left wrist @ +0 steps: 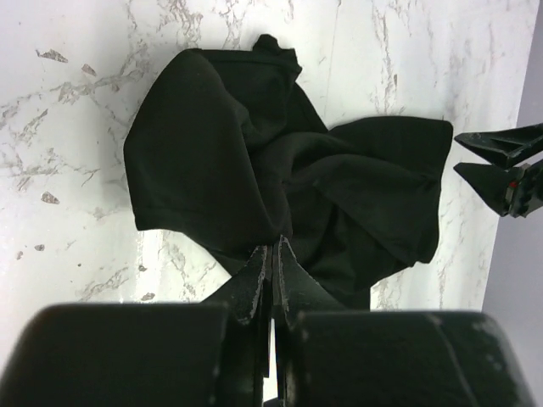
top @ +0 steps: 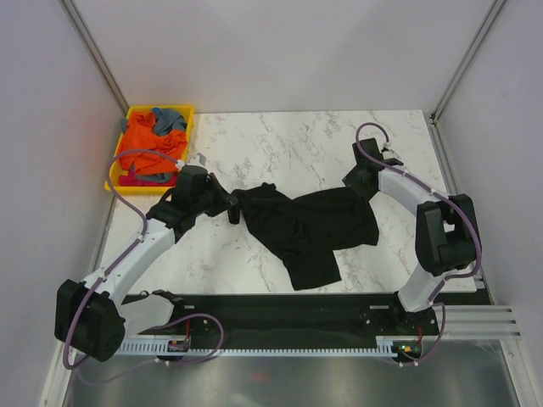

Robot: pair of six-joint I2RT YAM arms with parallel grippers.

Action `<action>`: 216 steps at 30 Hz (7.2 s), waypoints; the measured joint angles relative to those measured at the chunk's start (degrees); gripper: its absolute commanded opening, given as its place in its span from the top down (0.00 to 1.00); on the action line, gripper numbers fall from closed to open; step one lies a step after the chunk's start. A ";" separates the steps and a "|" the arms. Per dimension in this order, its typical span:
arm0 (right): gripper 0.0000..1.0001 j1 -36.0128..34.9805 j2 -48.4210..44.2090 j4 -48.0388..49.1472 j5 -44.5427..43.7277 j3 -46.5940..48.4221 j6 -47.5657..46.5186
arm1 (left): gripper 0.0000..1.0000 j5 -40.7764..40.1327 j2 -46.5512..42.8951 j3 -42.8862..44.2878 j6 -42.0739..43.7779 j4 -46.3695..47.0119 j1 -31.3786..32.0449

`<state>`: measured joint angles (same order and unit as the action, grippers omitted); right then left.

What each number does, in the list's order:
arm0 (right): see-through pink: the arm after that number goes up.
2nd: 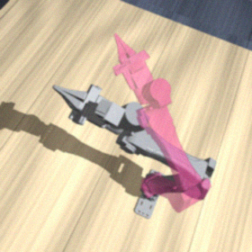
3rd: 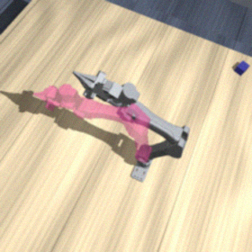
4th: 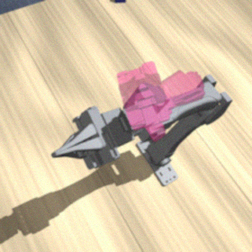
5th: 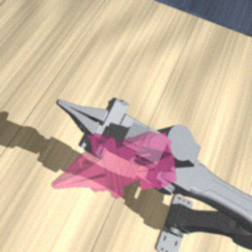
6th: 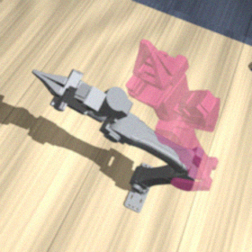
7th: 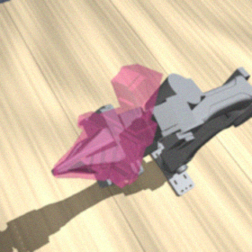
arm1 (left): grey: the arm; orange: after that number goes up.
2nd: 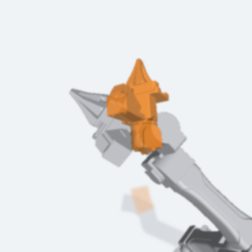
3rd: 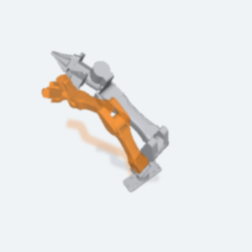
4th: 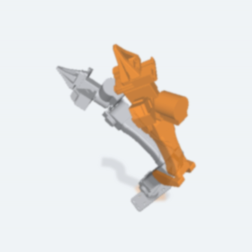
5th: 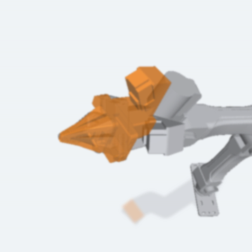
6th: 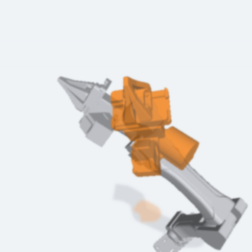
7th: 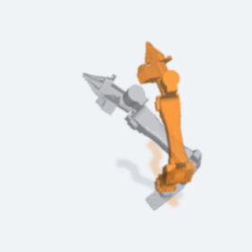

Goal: Fold and stack the t-shirts
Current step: Flatten the tshirt out

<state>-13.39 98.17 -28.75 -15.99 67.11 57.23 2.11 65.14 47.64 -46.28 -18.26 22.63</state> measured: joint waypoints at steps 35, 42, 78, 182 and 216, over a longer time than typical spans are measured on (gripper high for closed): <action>0.61 -3.02 -22.51 1.01 11.17 -30.97 6.73 | 0.98 5.55 0.98 -3.26 2.69 1.16 -0.15; 0.86 -3.02 -24.26 1.79 10.23 -31.39 7.52 | 0.98 5.55 1.60 -3.48 2.71 1.20 -0.15; 0.73 -3.02 -28.41 1.29 7.28 -29.81 4.00 | 0.98 5.97 1.95 -5.18 2.69 1.27 -0.15; 1.00 2.82 -53.75 -7.41 -12.35 16.61 -25.20 | 0.98 22.18 -8.33 40.81 27.91 -7.48 -6.05; 1.00 16.46 19.10 32.98 -10.60 11.30 -26.64 | 0.53 7.30 64.37 66.31 36.89 -1.33 -6.78</action>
<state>3.07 117.27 4.23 -26.59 78.41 30.59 9.41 129.51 113.95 -9.39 -19.59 15.86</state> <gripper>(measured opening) 0.007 0.491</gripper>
